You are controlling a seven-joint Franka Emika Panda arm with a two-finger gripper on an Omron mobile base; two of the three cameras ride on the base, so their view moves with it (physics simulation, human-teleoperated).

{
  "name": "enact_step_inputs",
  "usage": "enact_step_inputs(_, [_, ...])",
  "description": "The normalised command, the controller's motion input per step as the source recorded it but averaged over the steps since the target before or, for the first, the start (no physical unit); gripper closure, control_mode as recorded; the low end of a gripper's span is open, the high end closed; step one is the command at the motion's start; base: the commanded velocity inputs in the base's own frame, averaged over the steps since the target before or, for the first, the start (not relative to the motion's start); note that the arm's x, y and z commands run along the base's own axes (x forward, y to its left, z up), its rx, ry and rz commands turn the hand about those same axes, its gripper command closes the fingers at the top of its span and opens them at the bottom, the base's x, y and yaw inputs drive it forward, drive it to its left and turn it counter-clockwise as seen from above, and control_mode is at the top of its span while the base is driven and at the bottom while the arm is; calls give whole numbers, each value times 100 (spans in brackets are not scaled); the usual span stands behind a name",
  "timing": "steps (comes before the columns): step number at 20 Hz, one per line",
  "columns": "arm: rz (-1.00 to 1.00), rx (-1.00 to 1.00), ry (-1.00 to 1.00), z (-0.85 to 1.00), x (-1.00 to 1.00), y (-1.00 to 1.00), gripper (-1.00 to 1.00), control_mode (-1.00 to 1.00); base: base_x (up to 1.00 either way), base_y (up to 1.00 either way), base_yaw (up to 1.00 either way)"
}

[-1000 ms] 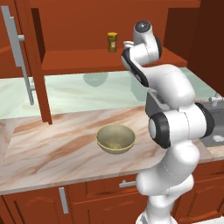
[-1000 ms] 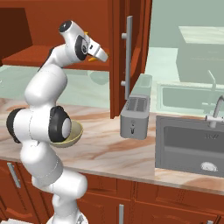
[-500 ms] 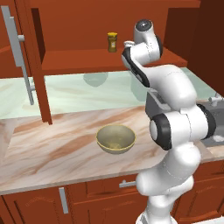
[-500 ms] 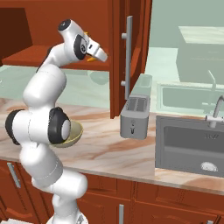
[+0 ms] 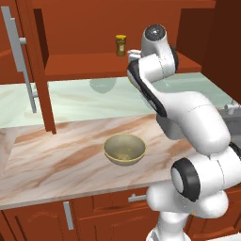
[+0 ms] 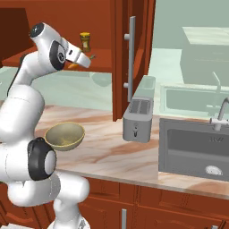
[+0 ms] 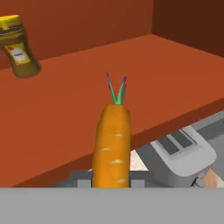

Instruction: Pick the carrot from the cabinet and place it in the bowl. Then pick the bowl and place it in the sink. Then turn on the sink facuet.

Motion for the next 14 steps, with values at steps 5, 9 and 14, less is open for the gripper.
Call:
enact_step_inputs(5, [8,-1,-4,0,-100,39,100,-100,0,0,0])
enact_step_inputs(9, [6,0,0,-12,-100,29,100,-100,0,0,0])
enact_step_inputs(14, [5,-4,5,-48,-100,27,100,-100,0,0,0])
